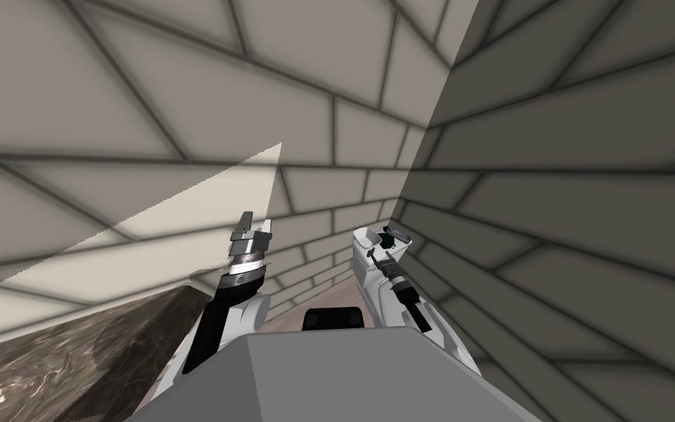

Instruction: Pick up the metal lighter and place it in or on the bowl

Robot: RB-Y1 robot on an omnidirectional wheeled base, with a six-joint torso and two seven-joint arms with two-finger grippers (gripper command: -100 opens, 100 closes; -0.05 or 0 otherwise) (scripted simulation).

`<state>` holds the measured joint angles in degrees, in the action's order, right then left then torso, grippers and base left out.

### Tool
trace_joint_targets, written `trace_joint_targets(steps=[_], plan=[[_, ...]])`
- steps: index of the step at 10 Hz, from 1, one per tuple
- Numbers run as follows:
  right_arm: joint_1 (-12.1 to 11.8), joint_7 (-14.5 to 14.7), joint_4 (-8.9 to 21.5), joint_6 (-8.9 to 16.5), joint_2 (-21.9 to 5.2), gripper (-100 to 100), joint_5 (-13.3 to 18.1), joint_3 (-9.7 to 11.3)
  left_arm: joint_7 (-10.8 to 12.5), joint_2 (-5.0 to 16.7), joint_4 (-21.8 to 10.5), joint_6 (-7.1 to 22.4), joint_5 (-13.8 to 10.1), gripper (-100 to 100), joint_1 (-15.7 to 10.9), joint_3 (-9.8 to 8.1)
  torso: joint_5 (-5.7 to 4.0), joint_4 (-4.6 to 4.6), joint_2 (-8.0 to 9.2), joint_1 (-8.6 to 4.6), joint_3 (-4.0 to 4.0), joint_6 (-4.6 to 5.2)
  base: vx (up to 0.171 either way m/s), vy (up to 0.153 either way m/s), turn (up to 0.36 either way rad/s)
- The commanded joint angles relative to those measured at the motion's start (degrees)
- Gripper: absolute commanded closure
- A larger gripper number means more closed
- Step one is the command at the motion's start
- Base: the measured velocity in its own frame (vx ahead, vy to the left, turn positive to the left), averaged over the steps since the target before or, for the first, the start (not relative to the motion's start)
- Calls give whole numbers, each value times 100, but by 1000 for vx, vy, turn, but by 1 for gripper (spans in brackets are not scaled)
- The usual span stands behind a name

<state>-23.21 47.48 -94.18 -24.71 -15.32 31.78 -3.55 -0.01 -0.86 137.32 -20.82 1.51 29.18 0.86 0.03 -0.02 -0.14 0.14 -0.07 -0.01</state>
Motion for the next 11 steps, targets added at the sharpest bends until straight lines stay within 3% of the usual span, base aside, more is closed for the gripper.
trace_joint_targets(steps=[1, 4, 5, 6, 7, 8, 11], plan=[[-34, 158, 133, -91, -60, -100, 130, -8, 0, 0, 0, 0, 0, 0, 0, 0, 0, 0, 0, 0, 0, 0, 36, 29, 63], [-64, 436, 399, -249, -156, -100, 380, -9, 0, 0, 0, 0, 0, 0, 0, 0, 0, -1, -5, 3, -3, 0, 49, 37, 70], [-57, 374, 337, -197, -138, -100, 338, -1, 0, 0, 0, 0, 0, 0, 0, 0, 1, -1, -4, 3, -2, 0, 20, 15, 6], [-56, 395, 346, -208, -139, 0, 347, 0, 0, 0, 0, 0, 0, 0, 0, 0, 0, 1, 4, -3, 2, 1, 0, 0, 0], [230, 444, 627, -127, -42, -100, 391, 51, 0, 0, 0, 0, 0, 0, 0, 0, -1, 2, 10, -8, 6, 1, -47, -26, -80], [293, 444, 627, -127, -42, -100, 391, 51, 0, 0, 0, 0, 0, 0, 0, -1, -4, 5, 25, -19, 13, 2, -57, -33, -34], [800, 545, 1097, 31, 152, -100, 479, 153, 0, 0, 0, 0, 0, 0, -1, -1, -6, 8, 35, -24, 20, 1, -64, -42, -56]])
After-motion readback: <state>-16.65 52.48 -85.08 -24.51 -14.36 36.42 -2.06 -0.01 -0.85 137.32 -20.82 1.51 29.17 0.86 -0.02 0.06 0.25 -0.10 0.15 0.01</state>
